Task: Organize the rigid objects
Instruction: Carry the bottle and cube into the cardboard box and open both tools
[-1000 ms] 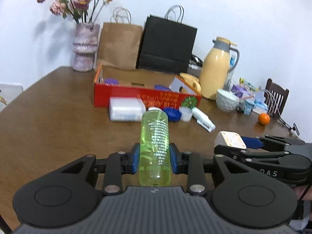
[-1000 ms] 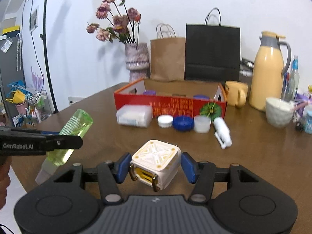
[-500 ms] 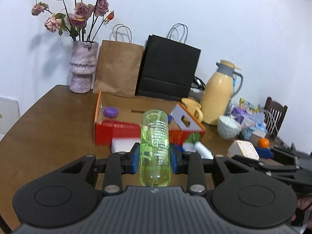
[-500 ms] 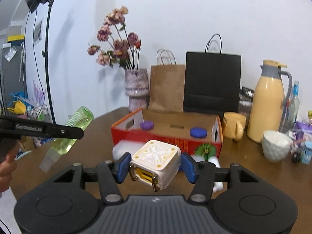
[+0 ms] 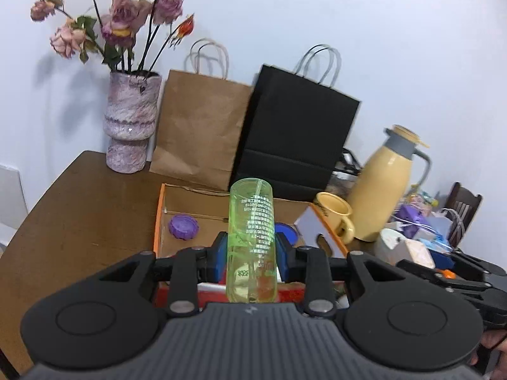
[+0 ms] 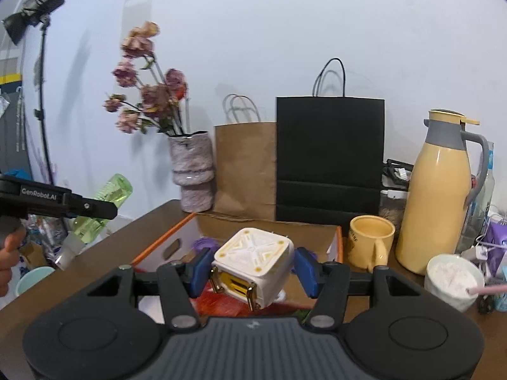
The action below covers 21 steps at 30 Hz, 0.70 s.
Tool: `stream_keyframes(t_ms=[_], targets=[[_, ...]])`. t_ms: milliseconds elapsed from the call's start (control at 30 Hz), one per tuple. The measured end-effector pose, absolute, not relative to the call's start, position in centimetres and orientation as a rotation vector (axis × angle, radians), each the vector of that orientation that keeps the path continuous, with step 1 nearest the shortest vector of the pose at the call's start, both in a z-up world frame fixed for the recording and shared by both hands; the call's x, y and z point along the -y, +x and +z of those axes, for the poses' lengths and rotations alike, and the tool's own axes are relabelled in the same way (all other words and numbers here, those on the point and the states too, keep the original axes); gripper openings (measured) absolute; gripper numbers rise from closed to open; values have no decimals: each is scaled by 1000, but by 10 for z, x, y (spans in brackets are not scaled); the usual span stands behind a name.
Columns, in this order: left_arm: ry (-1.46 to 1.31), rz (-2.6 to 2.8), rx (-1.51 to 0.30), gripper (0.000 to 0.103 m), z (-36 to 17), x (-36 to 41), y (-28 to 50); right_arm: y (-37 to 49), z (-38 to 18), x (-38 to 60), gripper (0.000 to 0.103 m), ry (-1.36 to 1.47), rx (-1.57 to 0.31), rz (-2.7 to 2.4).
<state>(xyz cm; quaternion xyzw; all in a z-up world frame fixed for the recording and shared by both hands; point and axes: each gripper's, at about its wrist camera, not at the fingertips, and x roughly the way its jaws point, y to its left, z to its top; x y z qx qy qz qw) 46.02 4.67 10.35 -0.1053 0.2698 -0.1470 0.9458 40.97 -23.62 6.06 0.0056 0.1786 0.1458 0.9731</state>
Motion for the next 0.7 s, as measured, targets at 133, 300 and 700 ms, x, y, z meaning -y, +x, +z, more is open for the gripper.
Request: stream_keyframes(t_ms=[133, 300, 700], targets=[[-198, -258, -602, 31, 95, -45, 508, 447, 60, 242, 56, 20, -394, 302], [-177, -206, -669, 31, 75, -38, 568, 498, 47, 246, 56, 81, -469, 369], [-17, -97, -826, 32, -13, -28, 650, 588, -38, 228, 56, -168, -731, 277]])
